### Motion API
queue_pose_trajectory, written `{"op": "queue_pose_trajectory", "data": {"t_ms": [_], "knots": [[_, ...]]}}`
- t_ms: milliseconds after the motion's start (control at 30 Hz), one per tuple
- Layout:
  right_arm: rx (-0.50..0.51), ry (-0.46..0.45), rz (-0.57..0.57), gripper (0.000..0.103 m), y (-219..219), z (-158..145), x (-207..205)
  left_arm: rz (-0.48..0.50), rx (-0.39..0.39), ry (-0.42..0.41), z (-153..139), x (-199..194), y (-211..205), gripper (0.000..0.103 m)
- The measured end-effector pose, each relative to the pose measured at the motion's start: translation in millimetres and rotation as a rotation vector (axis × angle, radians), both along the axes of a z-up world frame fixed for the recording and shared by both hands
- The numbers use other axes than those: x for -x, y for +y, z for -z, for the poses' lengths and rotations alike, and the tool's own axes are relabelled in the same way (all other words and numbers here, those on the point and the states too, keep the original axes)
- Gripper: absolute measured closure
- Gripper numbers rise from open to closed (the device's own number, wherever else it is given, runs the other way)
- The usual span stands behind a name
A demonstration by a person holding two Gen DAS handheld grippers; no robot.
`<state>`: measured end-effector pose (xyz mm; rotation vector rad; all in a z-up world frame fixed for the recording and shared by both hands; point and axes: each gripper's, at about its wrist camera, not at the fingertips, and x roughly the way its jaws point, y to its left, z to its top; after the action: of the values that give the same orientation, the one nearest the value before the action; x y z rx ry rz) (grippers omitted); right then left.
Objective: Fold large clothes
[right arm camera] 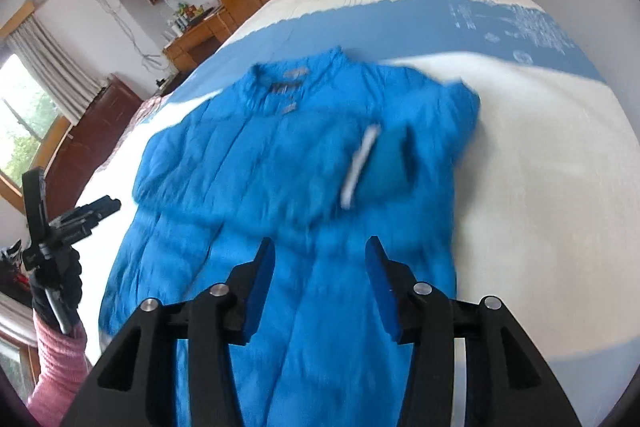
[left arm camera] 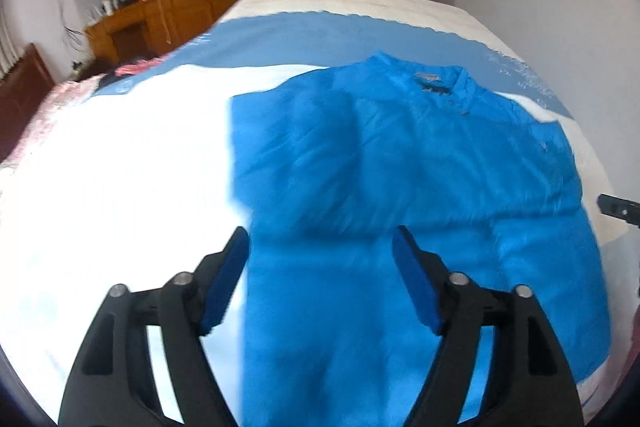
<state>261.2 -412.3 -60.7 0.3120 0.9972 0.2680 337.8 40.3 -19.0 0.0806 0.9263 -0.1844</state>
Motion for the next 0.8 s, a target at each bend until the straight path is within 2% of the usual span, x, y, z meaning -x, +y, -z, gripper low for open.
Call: {"op": "queue_pose_trajectory", "data": {"t_ms": [200, 367, 467, 667, 800], "knots": [[-0.002, 0.054, -0.016, 0.047, 2, 19, 72, -0.044, 0.011, 0.053, 16, 66, 42, 0.026], [0.010, 0.094, 0.011, 0.039, -3, 33, 129, -0.081, 0.080, 0.132, 41, 115, 71, 0.026], [-0.010, 0.125, 0.026, 0.038, -5, 45, 157, -0.090, 0.124, 0.178, 55, 137, 80, 0.026], [-0.083, 0.168, 0.001, 0.038, 3, 63, 189, -0.083, 0.247, 0.231, 75, 166, 85, 0.025], [-0.095, 0.153, -0.006, 0.037, 8, 65, 193, -0.072, 0.253, 0.215, 78, 176, 78, 0.025]]}}
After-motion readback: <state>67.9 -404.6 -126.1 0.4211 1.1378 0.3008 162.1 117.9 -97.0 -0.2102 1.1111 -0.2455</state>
